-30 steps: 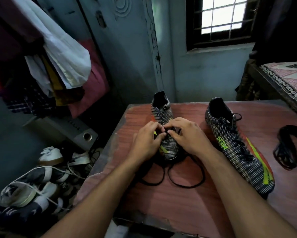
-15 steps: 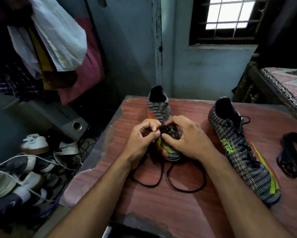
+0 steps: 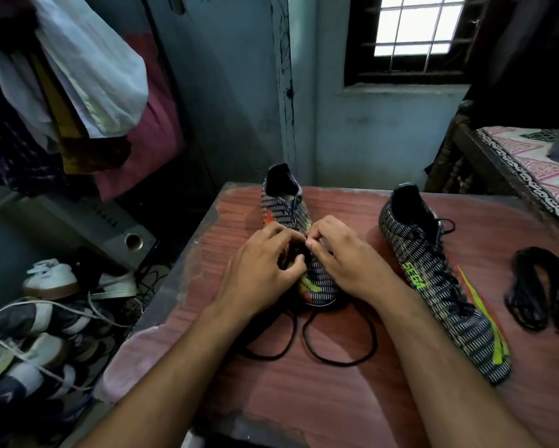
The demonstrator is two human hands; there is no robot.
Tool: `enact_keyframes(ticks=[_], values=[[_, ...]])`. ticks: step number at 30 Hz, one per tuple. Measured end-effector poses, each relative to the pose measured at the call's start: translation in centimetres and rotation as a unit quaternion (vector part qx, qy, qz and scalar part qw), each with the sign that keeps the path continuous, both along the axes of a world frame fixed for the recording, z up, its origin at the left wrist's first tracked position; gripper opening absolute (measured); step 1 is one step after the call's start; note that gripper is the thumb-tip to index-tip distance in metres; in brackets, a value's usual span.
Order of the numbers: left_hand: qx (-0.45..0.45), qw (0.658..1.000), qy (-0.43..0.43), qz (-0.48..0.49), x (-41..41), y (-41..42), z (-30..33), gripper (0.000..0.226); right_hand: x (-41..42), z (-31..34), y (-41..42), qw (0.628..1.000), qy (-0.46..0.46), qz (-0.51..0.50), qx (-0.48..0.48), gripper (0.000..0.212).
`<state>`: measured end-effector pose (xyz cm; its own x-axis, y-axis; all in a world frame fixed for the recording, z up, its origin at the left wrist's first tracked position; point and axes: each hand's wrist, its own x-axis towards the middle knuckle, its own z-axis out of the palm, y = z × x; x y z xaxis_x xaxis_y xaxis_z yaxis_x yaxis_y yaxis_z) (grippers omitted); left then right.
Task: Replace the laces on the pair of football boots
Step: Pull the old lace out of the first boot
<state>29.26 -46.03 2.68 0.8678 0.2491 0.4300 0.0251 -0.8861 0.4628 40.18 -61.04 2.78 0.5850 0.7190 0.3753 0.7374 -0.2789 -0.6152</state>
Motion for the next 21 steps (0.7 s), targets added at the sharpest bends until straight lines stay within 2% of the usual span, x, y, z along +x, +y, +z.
enact_keyframes(ticks=[3,7,12,15,18,20,21], values=[[0.048,0.998,0.024,0.023,-0.3,-0.6,0.8,0.040,-0.9,0.2,0.5,1.000,-0.002,-0.001,-0.010,0.014],[0.057,0.996,0.049,0.038,-0.2,-1.2,1.0,0.037,-1.6,0.9,0.3,0.999,-0.016,-0.017,-0.039,0.014],[0.058,0.995,0.056,0.065,-0.2,-1.9,1.2,0.041,-1.9,1.4,0.0,0.989,-0.142,-0.037,0.034,0.022],[0.058,0.993,0.068,0.080,-0.1,-1.8,1.4,0.044,-1.8,1.5,-0.2,0.980,-0.173,-0.027,0.095,0.022],[0.053,0.992,0.075,0.090,-0.2,-1.9,1.5,0.048,-2.0,1.6,-0.5,0.968,-0.174,-0.052,0.175,0.025],[0.049,0.992,0.065,0.097,-0.2,-2.0,1.2,0.050,-2.2,1.4,-0.3,0.972,-0.113,-0.075,0.193,0.026],[0.046,0.992,0.056,0.100,-0.3,-2.0,1.0,0.050,-2.1,1.2,0.0,0.978,-0.064,-0.078,0.184,0.018]])
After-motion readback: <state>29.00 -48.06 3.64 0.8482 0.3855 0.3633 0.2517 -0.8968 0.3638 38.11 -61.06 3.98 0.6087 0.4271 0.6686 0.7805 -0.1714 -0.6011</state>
